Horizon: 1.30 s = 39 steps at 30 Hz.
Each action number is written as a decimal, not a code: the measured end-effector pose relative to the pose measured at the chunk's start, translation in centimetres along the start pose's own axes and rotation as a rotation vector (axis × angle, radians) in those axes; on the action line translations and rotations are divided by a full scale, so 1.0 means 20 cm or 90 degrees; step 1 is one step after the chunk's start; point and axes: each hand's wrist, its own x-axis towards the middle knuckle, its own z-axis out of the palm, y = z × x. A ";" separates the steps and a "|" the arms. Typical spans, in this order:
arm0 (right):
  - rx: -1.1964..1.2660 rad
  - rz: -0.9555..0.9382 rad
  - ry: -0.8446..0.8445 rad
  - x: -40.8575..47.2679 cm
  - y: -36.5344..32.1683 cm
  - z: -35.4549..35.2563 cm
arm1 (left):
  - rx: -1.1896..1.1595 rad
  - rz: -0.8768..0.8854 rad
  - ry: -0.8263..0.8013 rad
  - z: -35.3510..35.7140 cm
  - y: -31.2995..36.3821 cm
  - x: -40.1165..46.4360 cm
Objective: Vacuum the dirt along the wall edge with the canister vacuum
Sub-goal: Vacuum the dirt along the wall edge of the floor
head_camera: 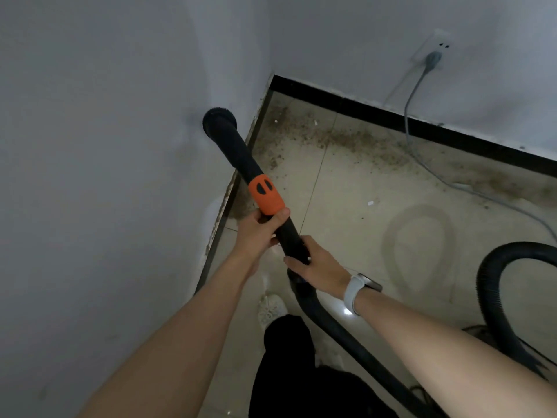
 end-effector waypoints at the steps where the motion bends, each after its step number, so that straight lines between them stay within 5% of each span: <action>1: -0.006 -0.012 0.017 0.03 0.02 0.01 | 0.008 0.007 -0.001 0.01 -0.02 0.02; 11: -0.133 -0.024 -0.026 0.16 0.36 -0.16 | -0.013 0.003 0.063 0.14 -0.12 0.34; 17: -0.080 -0.087 0.191 0.49 0.54 -0.18 | -0.019 0.035 0.047 0.24 -0.31 0.63; 23: -0.252 -0.196 0.303 0.87 0.78 -0.19 | -0.031 0.054 0.030 0.21 -0.56 0.95; 39: -0.327 -0.246 0.239 1.48 1.10 0.08 | -0.041 0.071 0.059 -0.04 -1.12 1.50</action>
